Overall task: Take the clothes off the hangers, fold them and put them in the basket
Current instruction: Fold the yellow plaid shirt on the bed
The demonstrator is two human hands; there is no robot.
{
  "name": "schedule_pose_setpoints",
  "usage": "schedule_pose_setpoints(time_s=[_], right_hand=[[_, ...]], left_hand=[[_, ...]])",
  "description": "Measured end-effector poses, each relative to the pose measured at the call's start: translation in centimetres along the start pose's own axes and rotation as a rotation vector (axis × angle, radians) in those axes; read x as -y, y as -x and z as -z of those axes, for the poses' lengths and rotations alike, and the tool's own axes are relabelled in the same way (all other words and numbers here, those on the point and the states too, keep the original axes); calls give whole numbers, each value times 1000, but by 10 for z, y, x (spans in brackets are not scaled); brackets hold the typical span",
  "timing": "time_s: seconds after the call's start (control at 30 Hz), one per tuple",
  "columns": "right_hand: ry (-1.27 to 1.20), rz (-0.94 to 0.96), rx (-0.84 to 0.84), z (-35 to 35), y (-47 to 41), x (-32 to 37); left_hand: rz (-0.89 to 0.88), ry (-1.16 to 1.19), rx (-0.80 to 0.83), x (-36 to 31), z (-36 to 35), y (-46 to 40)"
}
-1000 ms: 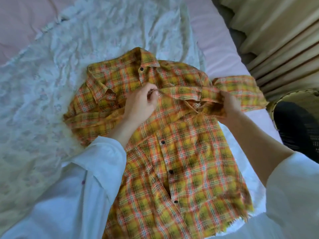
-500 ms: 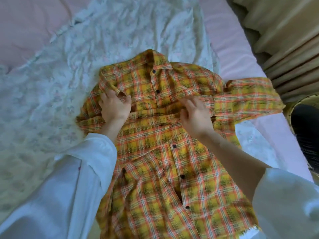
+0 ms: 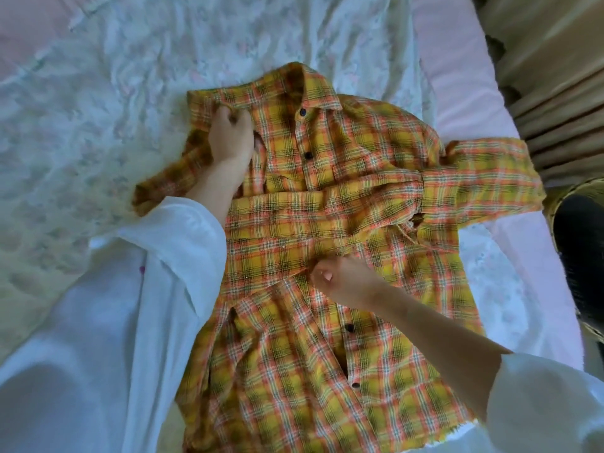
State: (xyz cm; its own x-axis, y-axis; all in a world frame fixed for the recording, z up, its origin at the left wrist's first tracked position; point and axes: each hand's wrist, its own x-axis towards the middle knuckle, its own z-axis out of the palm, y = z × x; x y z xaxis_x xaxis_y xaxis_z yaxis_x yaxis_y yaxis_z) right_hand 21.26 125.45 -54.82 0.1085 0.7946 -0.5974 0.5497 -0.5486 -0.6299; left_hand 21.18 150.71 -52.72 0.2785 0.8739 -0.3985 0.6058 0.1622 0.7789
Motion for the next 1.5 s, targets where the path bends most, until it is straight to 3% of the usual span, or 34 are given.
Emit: schedule_pose_setpoints(time_s=[0.07,0.13,0.23,0.6,0.77,0.97,1.07,1.2,1.3,1.37,1.43,1.5], right_hand=[[-127,-118,90,-7,-1,-1],[-324,-207,161,-11,-2,2],[-425,-262,243,-17,-2,13],[-473,-374,58,-1,27,-10],[-350,-374,32,-1,24,-18],[-386,-347,107,-2,18,-22],[-426,-336,102,-2,14,-25],[-541,-309,75,10,12,-23],[-544,-288,7,17,13,-26],[-447,-315,12,14,14,-29],[-330,-376,42,7,15,-33],[-281,-403,80,1,14,-35]], left_hand=[[60,119,50,-3,1,-1],[60,53,113,0,5,2],[53,-70,185,14,12,8],[71,-349,442,36,14,37],[-8,-514,359,37,5,35],[-20,-751,180,43,-8,19],[-53,-604,109,45,-14,19],[-122,-22,46,41,-12,18],[-139,71,30,38,-9,17],[-103,-110,172,41,-11,20],[-78,-465,399,46,-13,24],[-137,-820,517,46,-14,31]])
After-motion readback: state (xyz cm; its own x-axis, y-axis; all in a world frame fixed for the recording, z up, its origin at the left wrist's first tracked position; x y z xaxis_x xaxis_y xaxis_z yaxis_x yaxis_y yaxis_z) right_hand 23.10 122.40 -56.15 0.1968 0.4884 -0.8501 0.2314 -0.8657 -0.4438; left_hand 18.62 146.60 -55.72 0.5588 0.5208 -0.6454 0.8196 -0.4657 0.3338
